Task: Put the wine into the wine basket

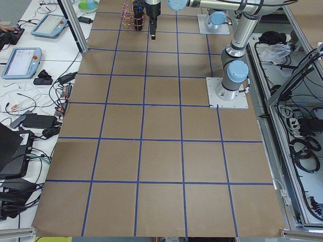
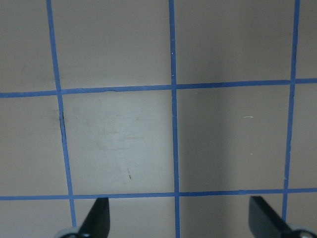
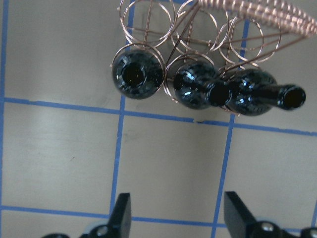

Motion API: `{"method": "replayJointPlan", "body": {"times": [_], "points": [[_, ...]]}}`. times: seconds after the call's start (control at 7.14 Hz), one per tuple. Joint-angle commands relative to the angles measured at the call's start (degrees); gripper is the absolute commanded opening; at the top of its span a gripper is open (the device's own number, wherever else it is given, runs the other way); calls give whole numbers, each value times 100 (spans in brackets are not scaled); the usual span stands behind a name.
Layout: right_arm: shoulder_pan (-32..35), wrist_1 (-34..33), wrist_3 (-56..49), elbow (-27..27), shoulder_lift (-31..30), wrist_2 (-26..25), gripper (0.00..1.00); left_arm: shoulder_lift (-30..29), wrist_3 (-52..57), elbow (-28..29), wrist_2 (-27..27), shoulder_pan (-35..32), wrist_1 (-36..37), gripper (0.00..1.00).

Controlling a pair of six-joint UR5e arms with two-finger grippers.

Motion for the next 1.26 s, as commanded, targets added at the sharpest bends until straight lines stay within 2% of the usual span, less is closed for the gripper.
{"method": "replayJointPlan", "body": {"times": [0.0, 0.14, 0.42, 0.7, 1.12], "points": [[666, 325, 848, 251, -284, 13, 88, -5, 7, 0, -18, 3, -2, 100], [913, 194, 1112, 348, -232, 13, 100, 4, 16, 0, -35, 3, 6, 100], [959, 114, 1255, 428, -135, 12, 100, 12, 86, 9, -9, 3, 33, 100], [959, -1147, 1220, 420, -82, 21, 100, 30, 95, 17, -9, 3, 42, 100], [933, -1038, 1255, 385, -126, -5, 100, 39, 43, 70, -26, 3, 120, 100]]}}
